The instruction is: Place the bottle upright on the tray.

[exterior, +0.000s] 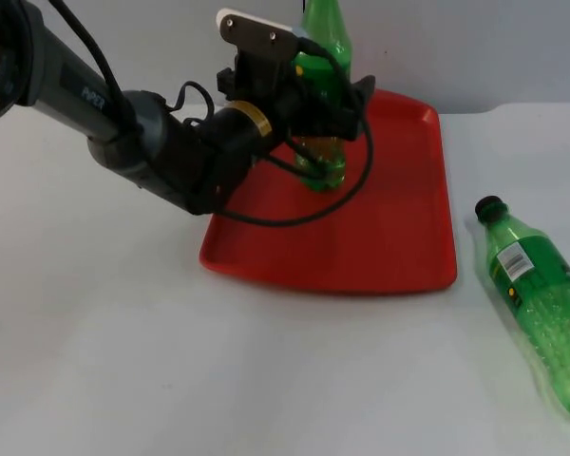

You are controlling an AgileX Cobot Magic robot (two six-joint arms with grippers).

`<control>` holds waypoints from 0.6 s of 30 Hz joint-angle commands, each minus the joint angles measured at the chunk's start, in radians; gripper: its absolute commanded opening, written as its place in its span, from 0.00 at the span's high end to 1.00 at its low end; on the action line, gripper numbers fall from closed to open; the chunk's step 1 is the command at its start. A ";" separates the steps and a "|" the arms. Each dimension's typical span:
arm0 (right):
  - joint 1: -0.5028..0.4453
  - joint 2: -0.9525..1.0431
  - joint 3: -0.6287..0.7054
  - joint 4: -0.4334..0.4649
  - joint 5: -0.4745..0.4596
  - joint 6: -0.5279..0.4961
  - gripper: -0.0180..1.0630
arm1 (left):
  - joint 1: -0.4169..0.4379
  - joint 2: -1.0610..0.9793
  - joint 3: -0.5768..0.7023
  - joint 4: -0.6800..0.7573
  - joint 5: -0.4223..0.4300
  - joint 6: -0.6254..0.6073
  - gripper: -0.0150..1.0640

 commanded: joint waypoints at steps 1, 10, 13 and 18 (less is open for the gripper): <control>-0.006 -0.004 0.001 0.003 -0.007 -0.004 0.01 | 0.001 -0.013 0.008 -0.012 0.011 -0.005 0.01; -0.006 -0.004 0.001 0.003 -0.007 -0.004 0.01 | 0.001 -0.013 0.009 -0.012 0.050 -0.009 0.01; -0.006 -0.004 0.001 0.003 -0.007 -0.004 0.01 | 0.001 -0.015 0.010 -0.012 0.056 -0.037 0.01; -0.006 -0.004 0.001 0.003 -0.007 -0.004 0.01 | 0.001 -0.039 0.011 -0.005 0.156 -0.053 0.01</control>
